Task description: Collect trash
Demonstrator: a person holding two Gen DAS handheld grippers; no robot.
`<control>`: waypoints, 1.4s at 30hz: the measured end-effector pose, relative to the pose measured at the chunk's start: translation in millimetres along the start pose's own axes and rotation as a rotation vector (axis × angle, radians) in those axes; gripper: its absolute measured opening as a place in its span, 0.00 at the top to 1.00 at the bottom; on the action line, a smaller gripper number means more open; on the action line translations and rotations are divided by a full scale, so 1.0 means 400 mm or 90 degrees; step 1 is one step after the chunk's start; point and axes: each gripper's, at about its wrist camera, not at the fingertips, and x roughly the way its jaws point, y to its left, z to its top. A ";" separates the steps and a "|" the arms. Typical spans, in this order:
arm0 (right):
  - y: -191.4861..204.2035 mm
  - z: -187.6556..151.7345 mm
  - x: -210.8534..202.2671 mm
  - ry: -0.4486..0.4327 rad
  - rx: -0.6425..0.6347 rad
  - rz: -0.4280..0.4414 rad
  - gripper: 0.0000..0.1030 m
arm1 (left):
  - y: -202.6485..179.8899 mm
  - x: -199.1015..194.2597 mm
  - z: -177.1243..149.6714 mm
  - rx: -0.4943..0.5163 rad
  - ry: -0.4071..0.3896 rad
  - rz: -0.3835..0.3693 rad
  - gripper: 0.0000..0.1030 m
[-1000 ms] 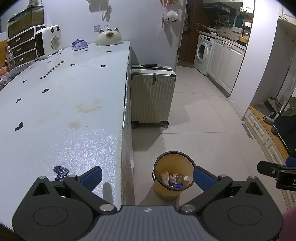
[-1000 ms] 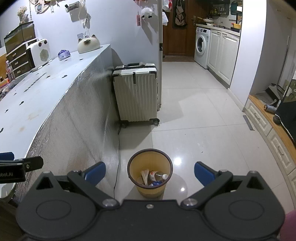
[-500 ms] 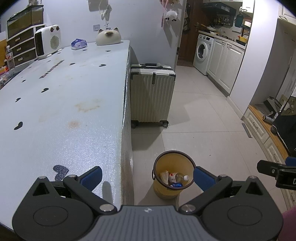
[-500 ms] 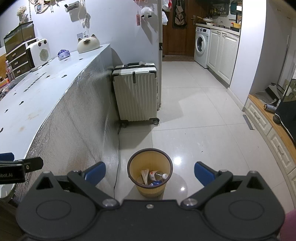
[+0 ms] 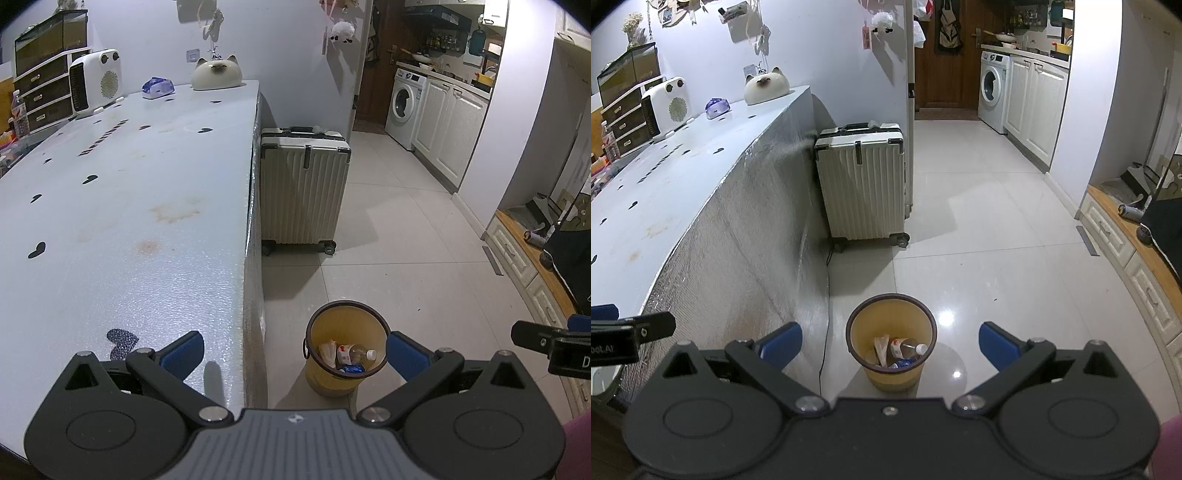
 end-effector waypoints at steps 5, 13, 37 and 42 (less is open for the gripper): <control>-0.001 0.002 0.000 -0.001 0.000 0.000 0.00 | -0.001 -0.002 0.000 -0.001 -0.001 0.000 0.00; 0.005 0.001 0.004 -0.002 0.003 -0.005 0.00 | 0.002 -0.003 0.000 -0.001 -0.003 0.000 0.00; 0.009 0.003 0.003 -0.003 0.002 -0.006 0.00 | 0.002 -0.009 0.000 0.002 -0.006 0.001 0.00; 0.008 0.003 0.003 -0.003 0.002 -0.005 0.00 | 0.004 -0.011 -0.001 0.002 -0.005 0.002 0.00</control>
